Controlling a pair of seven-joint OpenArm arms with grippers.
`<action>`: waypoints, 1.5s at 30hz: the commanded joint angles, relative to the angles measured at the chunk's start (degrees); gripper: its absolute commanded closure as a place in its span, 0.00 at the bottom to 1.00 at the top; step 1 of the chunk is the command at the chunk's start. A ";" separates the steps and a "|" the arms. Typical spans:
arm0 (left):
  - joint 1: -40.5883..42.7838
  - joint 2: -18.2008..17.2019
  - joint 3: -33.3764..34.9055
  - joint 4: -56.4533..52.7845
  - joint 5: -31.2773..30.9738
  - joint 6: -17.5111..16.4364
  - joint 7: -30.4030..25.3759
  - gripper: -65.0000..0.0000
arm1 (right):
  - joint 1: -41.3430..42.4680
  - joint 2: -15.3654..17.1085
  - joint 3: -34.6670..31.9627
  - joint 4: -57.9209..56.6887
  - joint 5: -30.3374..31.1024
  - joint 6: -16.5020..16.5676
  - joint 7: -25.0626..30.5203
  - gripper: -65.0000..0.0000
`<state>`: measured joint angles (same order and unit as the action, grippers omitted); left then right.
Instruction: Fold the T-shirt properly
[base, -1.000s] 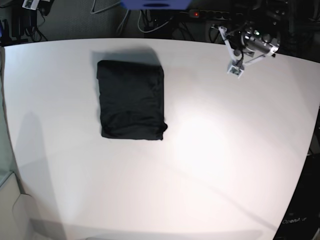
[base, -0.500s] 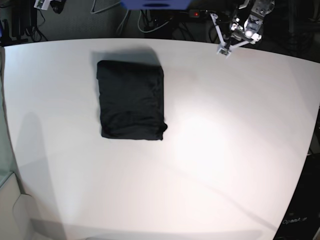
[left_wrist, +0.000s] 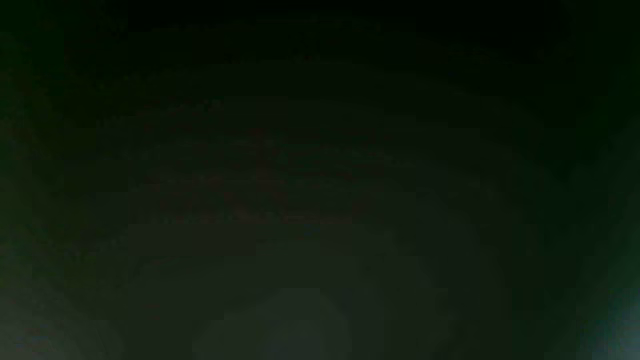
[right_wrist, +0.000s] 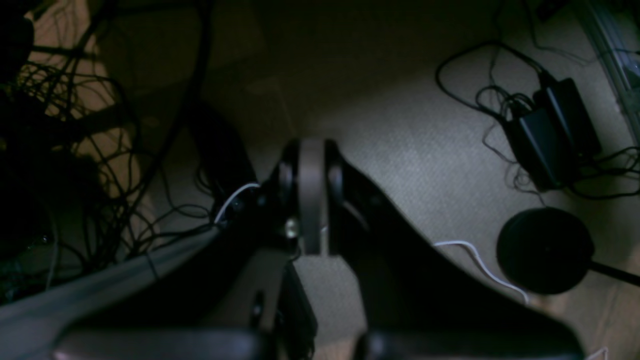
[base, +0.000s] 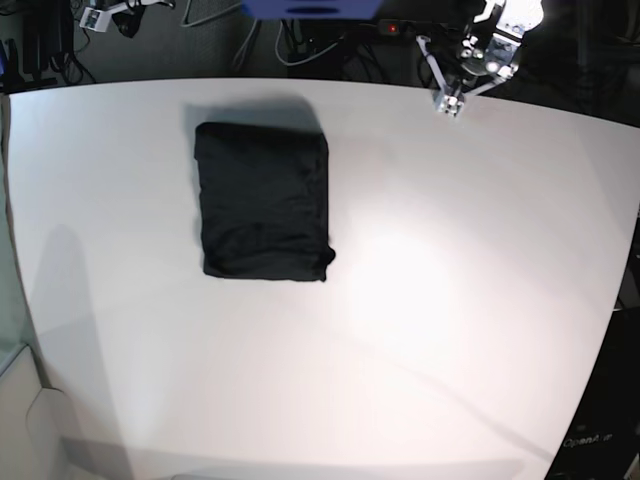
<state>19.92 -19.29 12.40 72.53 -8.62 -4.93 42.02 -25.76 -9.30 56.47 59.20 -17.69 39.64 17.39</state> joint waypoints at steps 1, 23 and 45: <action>0.78 -0.01 0.21 -4.44 1.37 0.93 8.57 1.00 | -0.40 0.30 0.46 -0.52 0.33 0.36 1.03 1.00; -0.89 -1.24 -0.23 -8.84 0.93 1.02 4.44 1.00 | -1.36 1.96 1.33 -7.99 0.51 0.36 11.05 1.00; 0.34 -0.97 0.21 -4.62 1.37 1.10 4.35 1.00 | -1.98 1.43 2.92 -8.25 0.33 0.36 16.59 1.00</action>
<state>20.14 -19.84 12.64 67.44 -7.53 -4.08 46.30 -27.16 -8.27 59.05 50.57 -17.80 39.64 32.42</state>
